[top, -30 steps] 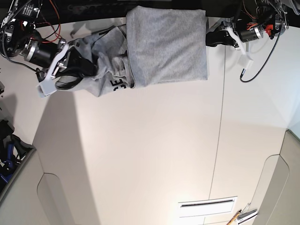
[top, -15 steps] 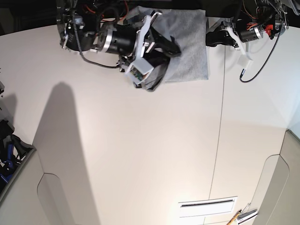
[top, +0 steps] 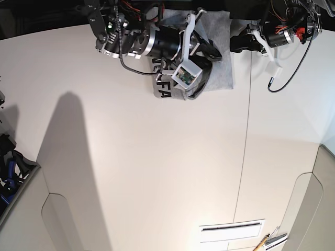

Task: Fold the T-shirt properly
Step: 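Grasp the other strip end with the right gripper and fold it over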

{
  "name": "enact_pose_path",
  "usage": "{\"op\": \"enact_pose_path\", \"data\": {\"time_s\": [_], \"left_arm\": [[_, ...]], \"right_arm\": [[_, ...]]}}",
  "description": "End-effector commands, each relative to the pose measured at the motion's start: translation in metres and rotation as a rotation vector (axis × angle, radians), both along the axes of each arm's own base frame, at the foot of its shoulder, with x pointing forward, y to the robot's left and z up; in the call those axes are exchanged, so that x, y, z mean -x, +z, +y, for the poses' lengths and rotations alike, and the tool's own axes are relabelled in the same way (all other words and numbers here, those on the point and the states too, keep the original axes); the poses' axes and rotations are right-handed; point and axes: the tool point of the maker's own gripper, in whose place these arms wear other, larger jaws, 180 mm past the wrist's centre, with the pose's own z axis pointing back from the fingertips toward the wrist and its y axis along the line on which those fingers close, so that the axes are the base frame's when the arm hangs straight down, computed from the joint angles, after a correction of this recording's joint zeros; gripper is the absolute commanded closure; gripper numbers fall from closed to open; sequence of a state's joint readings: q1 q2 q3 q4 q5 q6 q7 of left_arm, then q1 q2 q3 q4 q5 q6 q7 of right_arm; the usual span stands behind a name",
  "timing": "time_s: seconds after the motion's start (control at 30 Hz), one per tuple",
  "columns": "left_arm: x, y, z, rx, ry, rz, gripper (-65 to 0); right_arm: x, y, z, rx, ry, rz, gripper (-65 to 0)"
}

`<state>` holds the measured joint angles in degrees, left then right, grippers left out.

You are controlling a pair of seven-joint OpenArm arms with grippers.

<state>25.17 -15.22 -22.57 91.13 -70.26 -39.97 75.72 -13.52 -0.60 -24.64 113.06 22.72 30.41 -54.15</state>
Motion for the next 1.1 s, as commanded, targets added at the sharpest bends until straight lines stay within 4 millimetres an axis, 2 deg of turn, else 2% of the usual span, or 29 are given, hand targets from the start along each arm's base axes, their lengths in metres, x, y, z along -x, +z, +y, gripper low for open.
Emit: {"op": "enact_pose_path", "data": {"time_s": [0.0, 0.13, 0.23, 0.47, 0.57, 0.63, 0.77, 0.87, 0.97, 1.07], "left_arm": [[0.002, 0.002, 0.0, 0.004, -0.005, 0.0, 0.0], [0.002, 0.001, 0.0, 0.004, -0.005, 0.001, 0.0], [0.002, 0.001, 0.0, 0.004, -0.005, 0.001, 0.0], [0.002, 0.002, 0.0, 0.004, -0.005, 0.001, 0.0], [0.002, 0.002, 0.0, 0.004, -0.005, 0.0, 0.0], [0.002, 0.002, 0.0, 0.004, -0.005, 0.0, 0.0], [0.002, 0.002, 0.0, 0.004, -0.005, 0.001, 0.0], [0.002, 0.002, 0.0, 0.004, -0.005, 0.0, 0.0], [0.002, 0.002, 0.0, 0.004, -0.005, 0.001, 0.0], [0.002, 0.002, 0.0, 0.003, -0.005, 0.0, 0.0]], "right_arm": [[-0.009, 0.01, 0.007, -0.05, -0.021, -0.007, 0.0], [-0.018, -0.013, 0.013, -0.017, -0.034, 0.07, 0.0], [-0.013, -0.017, 0.018, -0.036, -0.014, 0.124, 0.0], [0.001, -0.007, 0.024, -0.105, 0.041, 0.197, -0.5], [0.002, -0.003, 0.026, -0.13, 0.046, 0.207, -16.0], [0.005, 0.005, 0.029, -0.176, 0.066, 0.216, -20.2], [0.017, 0.028, 0.036, -0.295, 0.153, 0.214, -20.2], [0.019, 0.036, 0.036, -0.317, 0.164, 0.205, -20.2], [0.015, 0.039, 0.031, -0.276, 0.157, 0.15, -20.2], [0.0, 0.043, 0.017, -0.194, 0.109, 0.046, -20.1]]}}
